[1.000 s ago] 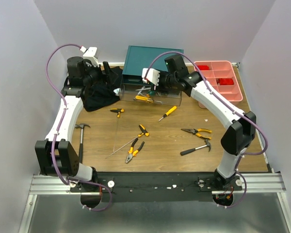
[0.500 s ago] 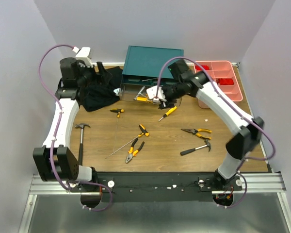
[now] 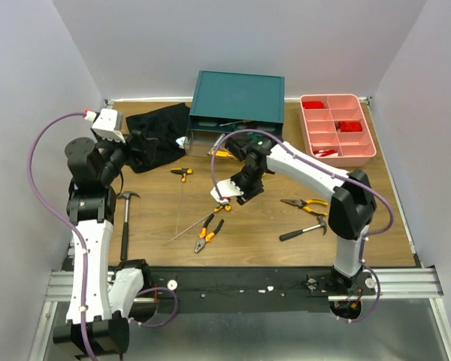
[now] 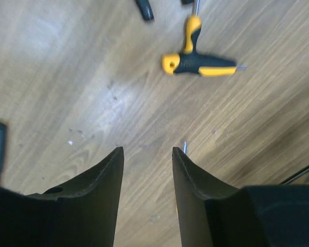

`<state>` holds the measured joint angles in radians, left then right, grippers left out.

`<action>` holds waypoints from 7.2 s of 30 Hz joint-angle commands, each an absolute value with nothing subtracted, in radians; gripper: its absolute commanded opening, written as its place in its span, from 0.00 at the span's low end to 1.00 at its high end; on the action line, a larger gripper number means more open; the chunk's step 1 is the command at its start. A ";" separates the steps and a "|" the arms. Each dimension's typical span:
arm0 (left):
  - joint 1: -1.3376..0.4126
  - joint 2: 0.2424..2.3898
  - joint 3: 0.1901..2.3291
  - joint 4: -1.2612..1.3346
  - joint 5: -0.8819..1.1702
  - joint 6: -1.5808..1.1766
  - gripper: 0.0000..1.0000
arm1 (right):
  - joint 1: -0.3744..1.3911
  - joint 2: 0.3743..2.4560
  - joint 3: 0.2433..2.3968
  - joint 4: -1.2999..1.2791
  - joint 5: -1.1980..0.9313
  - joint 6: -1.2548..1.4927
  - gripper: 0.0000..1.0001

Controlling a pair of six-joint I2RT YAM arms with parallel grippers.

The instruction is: Sort the tools into containers

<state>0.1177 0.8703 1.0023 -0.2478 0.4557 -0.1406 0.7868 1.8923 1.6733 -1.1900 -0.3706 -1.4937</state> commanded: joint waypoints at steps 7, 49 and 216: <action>0.161 0.746 0.908 -0.322 0.459 -0.136 0.90 | 0.792 2.131 1.675 -0.965 0.109 -1.394 0.48; 0.241 0.807 0.879 -0.180 0.554 -0.278 0.90 | 0.830 2.100 2.020 -1.397 -0.190 -1.212 0.01; -0.485 1.954 1.934 -0.893 -0.347 -1.789 0.09 | 0.463 1.503 1.488 -0.476 0.040 -0.551 0.73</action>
